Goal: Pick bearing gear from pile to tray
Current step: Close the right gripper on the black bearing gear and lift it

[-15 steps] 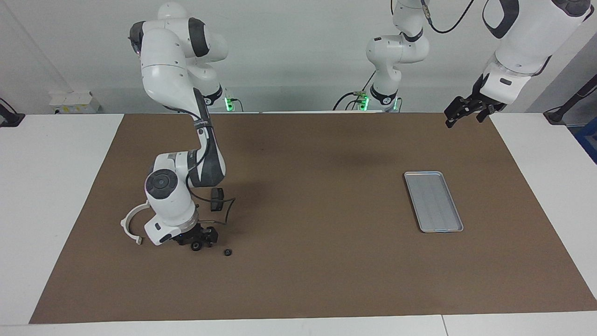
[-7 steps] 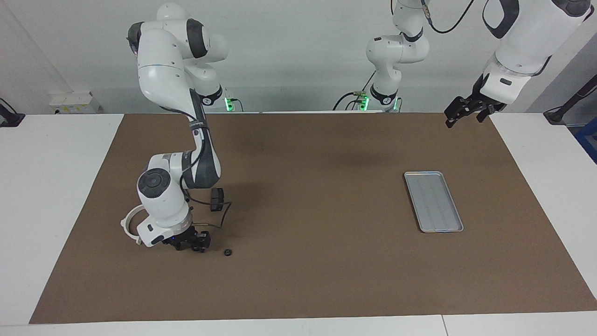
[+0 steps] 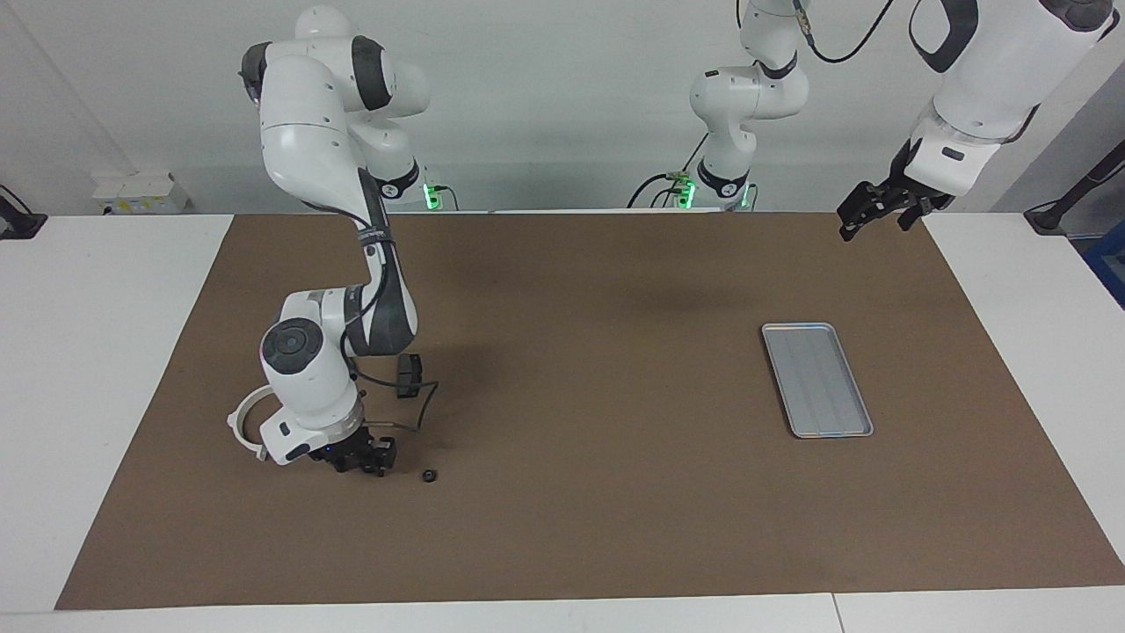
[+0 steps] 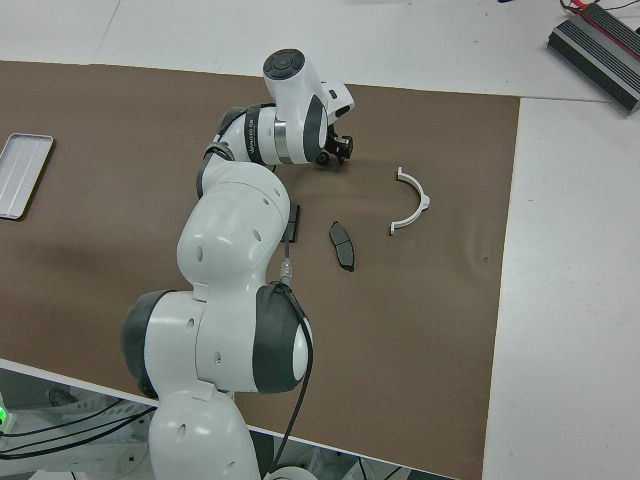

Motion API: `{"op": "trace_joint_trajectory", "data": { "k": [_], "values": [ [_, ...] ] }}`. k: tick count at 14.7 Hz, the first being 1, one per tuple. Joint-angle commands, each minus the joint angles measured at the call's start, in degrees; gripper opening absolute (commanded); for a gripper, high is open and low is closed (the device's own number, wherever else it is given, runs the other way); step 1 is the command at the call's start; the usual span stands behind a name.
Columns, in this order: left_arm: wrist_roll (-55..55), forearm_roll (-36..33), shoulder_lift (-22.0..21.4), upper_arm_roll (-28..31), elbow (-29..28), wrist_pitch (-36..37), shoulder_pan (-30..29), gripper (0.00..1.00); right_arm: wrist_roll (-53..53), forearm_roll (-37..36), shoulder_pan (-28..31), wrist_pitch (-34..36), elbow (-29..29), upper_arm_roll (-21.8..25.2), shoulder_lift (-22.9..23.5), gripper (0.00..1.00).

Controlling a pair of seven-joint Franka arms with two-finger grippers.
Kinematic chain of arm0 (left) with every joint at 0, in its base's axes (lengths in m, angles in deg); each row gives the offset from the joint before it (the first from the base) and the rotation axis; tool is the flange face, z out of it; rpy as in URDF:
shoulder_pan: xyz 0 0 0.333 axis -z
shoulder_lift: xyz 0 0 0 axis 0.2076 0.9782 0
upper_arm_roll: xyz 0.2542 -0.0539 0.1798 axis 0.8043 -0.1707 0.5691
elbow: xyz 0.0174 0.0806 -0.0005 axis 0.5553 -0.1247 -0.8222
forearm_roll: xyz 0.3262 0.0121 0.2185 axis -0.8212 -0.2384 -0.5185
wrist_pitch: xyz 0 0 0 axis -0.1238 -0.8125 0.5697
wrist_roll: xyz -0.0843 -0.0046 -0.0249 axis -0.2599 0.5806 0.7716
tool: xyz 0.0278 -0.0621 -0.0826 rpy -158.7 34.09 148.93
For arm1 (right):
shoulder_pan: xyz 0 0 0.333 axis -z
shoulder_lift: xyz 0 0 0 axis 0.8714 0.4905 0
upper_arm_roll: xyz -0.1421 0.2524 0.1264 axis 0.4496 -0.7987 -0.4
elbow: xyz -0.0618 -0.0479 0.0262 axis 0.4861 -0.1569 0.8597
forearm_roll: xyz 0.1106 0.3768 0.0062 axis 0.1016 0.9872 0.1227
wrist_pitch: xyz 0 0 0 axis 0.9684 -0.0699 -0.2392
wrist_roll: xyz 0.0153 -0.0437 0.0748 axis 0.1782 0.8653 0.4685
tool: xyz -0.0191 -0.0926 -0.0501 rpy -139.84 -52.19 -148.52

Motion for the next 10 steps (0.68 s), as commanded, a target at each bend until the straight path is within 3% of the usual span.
{"op": "trace_joint_trajectory", "data": {
  "k": [1, 4, 9, 10],
  "values": [
    [-0.38, 0.36, -0.92, -0.17, -0.99, 0.42, -0.22, 1.0, -1.27, 0.26, 0.37, 0.94, -0.25, -0.53, 0.7, 0.72],
    [-0.38, 0.36, -0.92, -0.17, -0.99, 0.42, -0.22, 1.0, -1.27, 0.26, 0.45, 2.0, -0.16, -0.53, 0.61, 0.61],
    [-0.38, 0.36, -0.92, -0.17, -0.99, 0.42, -0.22, 1.0, -1.18, 0.78, 0.45, 2.7, 0.8, -0.53, 0.26, 0.29],
    [-0.38, 0.36, -0.92, -0.17, -0.99, 0.42, -0.22, 1.0, -1.27, 0.87, 0.45, 2.7, 1.33, -0.53, 0.17, 0.27]
  ]
}}
